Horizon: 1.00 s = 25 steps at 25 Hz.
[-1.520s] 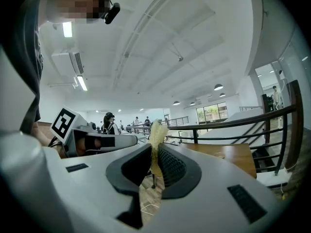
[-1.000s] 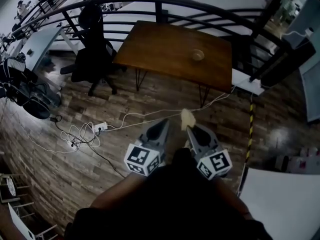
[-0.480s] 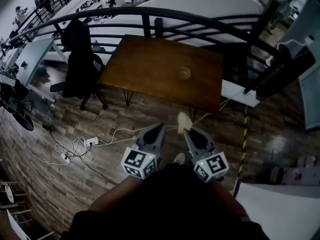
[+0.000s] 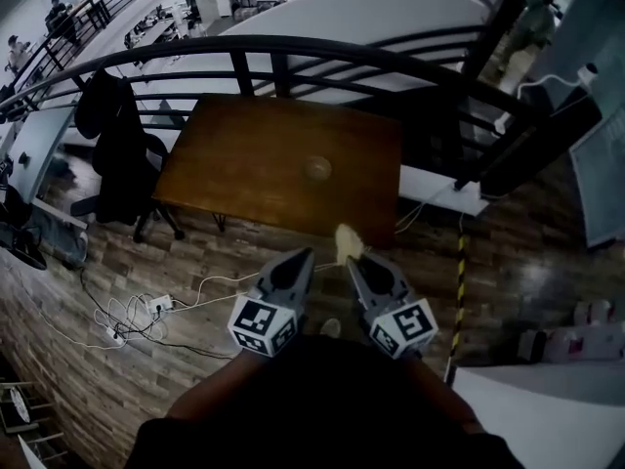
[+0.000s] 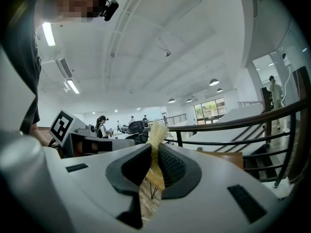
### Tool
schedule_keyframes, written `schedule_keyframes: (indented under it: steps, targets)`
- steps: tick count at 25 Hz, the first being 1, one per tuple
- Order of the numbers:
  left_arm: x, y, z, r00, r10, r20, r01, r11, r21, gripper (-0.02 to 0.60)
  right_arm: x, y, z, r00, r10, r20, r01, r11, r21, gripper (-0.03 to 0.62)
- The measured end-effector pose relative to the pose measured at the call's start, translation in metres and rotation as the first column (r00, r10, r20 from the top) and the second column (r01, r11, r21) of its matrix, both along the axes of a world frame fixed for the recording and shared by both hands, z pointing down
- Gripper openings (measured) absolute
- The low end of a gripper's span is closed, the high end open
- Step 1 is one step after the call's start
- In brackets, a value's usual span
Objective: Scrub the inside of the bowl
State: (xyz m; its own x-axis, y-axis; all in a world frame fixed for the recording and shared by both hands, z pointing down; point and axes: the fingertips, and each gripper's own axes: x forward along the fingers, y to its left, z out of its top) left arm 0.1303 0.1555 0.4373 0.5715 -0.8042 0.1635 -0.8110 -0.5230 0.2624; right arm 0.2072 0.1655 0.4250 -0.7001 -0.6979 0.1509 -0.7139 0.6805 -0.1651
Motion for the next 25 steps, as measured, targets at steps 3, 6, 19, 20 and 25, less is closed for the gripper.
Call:
schedule_keyframes:
  steps: [3,6,19,20,25]
  targets:
    - [0.005,-0.025,0.005,1.0,0.017,-0.006,-0.017,1.0,-0.017,-0.003,0.001,-0.024,0.006,1.0,0.008,-0.003,-0.008,1.0,-0.014,0.048]
    - [-0.002,-0.057,0.009,0.999,0.037,-0.011,-0.038,0.999,-0.037,-0.003,-0.005,-0.052,0.009,1.0,0.027,-0.001,-0.027,0.999,-0.032,0.048]
    - [-0.075,-0.195,-0.006,0.983,0.176,-0.051,-0.177,0.984,-0.013,-0.003,-0.074,-0.183,0.0,0.99,0.14,-0.028,-0.14,0.99,0.0,0.048]
    - [-0.083,-0.201,-0.008,0.981,0.188,-0.049,-0.188,0.982,-0.013,-0.003,-0.083,-0.191,-0.003,0.989,0.146,-0.027,-0.146,0.989,0.007,0.048]
    - [-0.125,-0.228,-0.004,0.975,0.213,-0.056,-0.215,0.976,-0.021,-0.002,-0.12,-0.219,-0.004,0.984,0.174,-0.032,-0.174,0.985,0.018,0.048]
